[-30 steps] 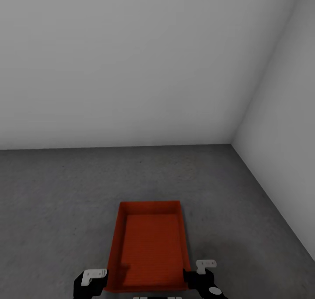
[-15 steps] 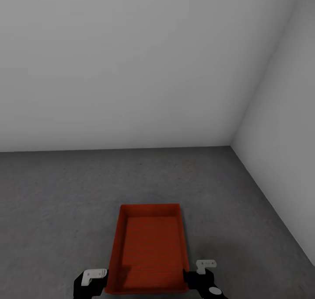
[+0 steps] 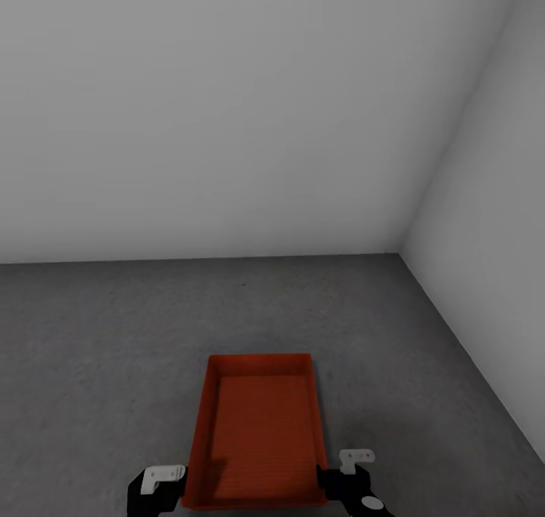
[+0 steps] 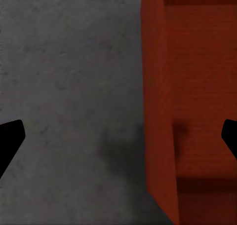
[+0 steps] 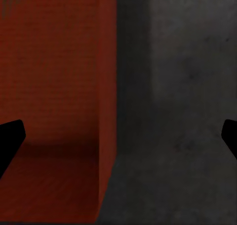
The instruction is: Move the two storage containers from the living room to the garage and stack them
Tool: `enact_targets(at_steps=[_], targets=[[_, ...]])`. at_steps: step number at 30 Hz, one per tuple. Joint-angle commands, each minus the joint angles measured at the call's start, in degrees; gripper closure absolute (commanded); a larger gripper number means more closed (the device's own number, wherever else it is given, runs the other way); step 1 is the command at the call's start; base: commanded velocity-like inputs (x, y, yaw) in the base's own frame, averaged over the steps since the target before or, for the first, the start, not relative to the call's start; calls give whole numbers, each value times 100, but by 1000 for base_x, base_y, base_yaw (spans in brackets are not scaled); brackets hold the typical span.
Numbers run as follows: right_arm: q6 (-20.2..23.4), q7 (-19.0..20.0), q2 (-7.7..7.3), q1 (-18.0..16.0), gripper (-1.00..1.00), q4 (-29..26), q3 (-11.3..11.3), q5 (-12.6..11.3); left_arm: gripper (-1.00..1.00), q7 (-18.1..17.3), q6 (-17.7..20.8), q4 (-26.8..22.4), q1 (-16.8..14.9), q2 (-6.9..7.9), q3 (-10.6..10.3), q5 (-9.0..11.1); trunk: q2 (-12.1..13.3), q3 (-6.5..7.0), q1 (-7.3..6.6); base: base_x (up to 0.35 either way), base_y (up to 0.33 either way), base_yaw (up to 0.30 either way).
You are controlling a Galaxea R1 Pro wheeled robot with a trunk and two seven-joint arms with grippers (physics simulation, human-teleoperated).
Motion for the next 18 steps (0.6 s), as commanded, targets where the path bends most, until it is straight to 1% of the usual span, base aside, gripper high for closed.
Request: enact_targets(at_steps=[1, 6, 18], targets=[[-19, -27, 1, -3, -100, 6, 12, 5, -100, -7, -18, 5, -3, -1, 13, 2, -1, -4, -1, 0, 0, 0], [-15, -27, 1, -3, -100, 6, 14, 5, -100, -5, -18, 5, -3, -1, 12, 2, -1, -4, -1, 0, 0, 0], [-15, -27, 1, -3, -100, 6, 14, 5, -100, -4, -18, 1, -3, -1, 12, 2, 480, 212, -264, 0, 0, 0]])
